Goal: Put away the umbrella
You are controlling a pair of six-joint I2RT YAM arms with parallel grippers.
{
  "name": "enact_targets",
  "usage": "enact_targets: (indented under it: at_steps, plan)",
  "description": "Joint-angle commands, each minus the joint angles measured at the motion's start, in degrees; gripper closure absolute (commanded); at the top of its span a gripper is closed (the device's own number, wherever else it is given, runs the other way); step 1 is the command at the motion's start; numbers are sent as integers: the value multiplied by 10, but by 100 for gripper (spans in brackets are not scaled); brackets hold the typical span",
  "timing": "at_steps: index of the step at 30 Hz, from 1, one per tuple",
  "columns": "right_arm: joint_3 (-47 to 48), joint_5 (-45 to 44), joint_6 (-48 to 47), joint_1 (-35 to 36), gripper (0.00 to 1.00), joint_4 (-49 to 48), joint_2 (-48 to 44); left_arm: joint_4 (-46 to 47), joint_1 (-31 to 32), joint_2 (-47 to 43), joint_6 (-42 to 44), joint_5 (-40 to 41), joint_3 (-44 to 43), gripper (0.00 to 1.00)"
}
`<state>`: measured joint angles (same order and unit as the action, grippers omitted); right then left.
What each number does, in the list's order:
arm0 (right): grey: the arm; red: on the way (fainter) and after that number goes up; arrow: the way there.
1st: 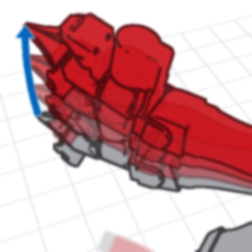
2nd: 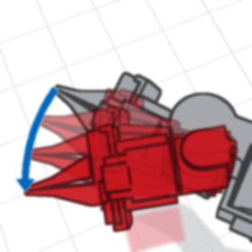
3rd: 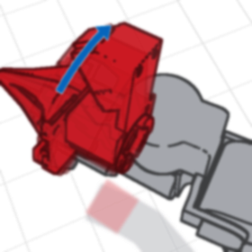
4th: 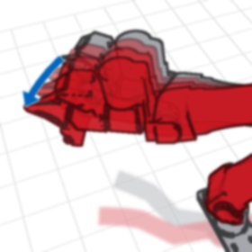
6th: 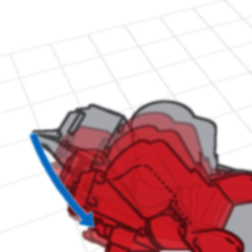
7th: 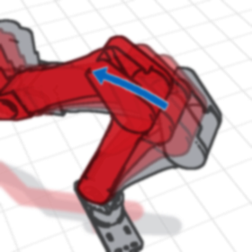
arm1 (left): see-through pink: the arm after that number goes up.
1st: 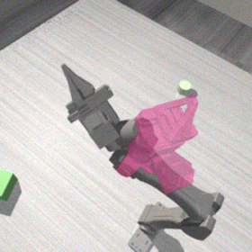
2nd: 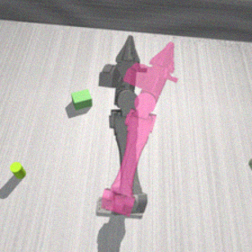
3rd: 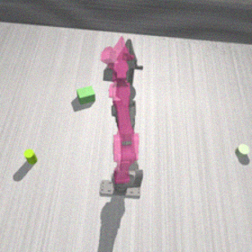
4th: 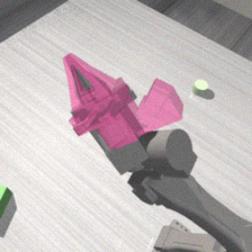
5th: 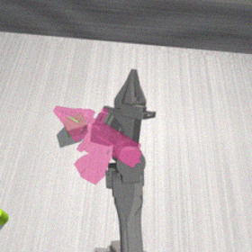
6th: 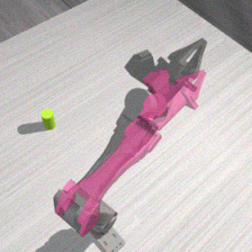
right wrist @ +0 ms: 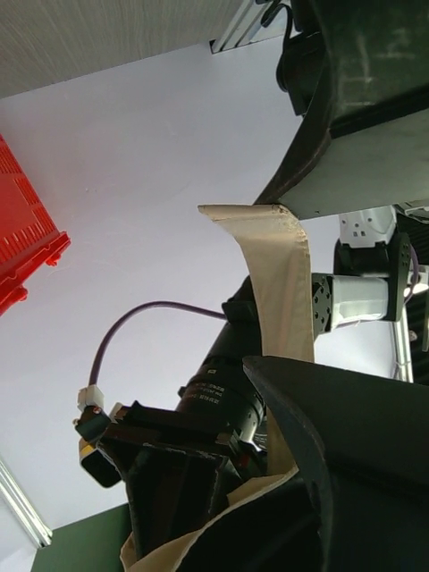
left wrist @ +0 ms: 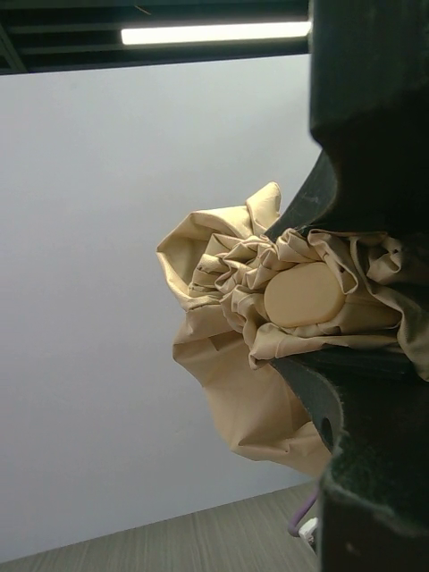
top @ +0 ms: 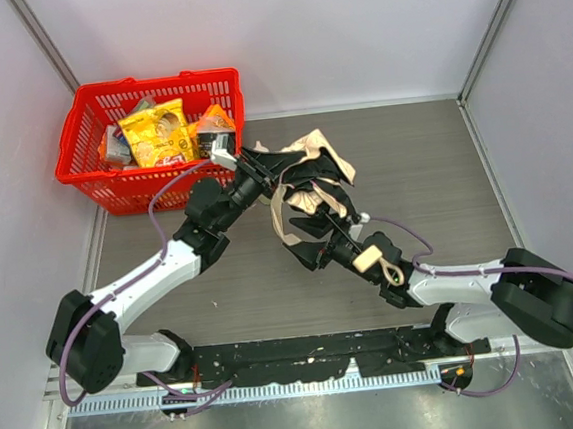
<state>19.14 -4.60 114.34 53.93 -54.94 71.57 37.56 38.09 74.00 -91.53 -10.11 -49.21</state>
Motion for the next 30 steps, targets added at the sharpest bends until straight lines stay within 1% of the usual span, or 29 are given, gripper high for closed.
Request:
enact_targets:
  at_steps: [1, 2, 3, 4, 5, 6, 7, 8, 10, 11, 13, 14, 16, 17, 18, 19, 20, 21, 23, 24, 25, 26, 27, 29, 30]
  plan:
    - [2, -30, 152, 3, 43, -3, -12, 67, 4, -14, -15, -1, -6, 100]
    - [0, -30, 152, 2, 48, -9, -6, 67, 3, -15, -16, 0, -4, 100]
    - [-1, -30, 152, 3, 59, -17, -5, 66, 3, -18, -15, 1, -4, 100]
    - [-2, -31, 151, 3, 64, -22, 1, 62, 4, -21, -14, 0, -3, 100]
    - [-3, -34, 151, 3, 75, -35, 3, 61, 4, -23, -14, 0, -1, 100]
    - [-8, -37, 151, 3, 82, -41, 7, 59, 3, -26, -14, 0, 2, 100]
    - [-12, -41, 149, 3, 95, -46, 9, 57, 3, -32, -13, 0, 4, 100]
    - [-15, -48, 146, 2, 99, -51, 9, 50, 4, -36, -14, -3, 5, 100]
    - [-31, -60, 119, -13, 99, -80, 12, 16, 3, -42, -17, -29, 2, 100]
    - [-42, -55, 106, -22, 99, -95, 16, 14, 3, -46, -19, -40, 6, 100]
    - [-60, -30, 59, -76, 99, -133, 23, -21, 2, -63, -25, -68, 17, 100]
    - [-64, -3, 17, -113, 99, -152, 24, -68, 3, -75, -18, -84, 18, 100]
    - [-64, 60, -44, -172, 99, -188, 34, -192, 3, -96, 24, -114, 10, 100]
    - [-63, 89, -69, -193, 99, -205, 48, -255, 2, -108, 42, -125, 8, 100]
    - [-63, 100, -90, -219, 99, -228, 63, -287, 2, -117, 55, -129, 12, 100]
    - [-68, 113, -99, -229, 99, -249, 69, -303, 1, -131, 57, -133, 26, 100]
    - [-73, 119, -120, -252, 99, -297, 87, -324, 1, -145, 62, -136, 39, 100]
    - [-72, 124, -133, -268, 99, -308, 96, -363, 1, -149, 79, -138, 39, 100]
    - [-59, 136, -177, -275, 99, -349, 115, -470, 3, -155, 116, -130, 36, 100]
    - [-47, 138, -192, -275, 99, -345, 114, -511, 3, -155, 134, -122, 34, 100]
    - [-41, 144, -240, -274, 99, -334, 107, -544, 3, -156, 160, -106, 33, 100]
    - [-38, 140, -260, -273, 99, -317, 86, -582, 3, -155, 183, -88, 30, 100]
    - [-36, 140, -299, -273, 99, -293, 76, -609, 2, -152, 198, -77, 29, 100]
    - [-25, 142, -346, -272, 99, -233, 37, -642, 2, -144, 228, -54, 34, 100]
    - [-22, 141, -360, -270, 99, -234, 17, -661, 3, -138, 238, -34, 36, 100]
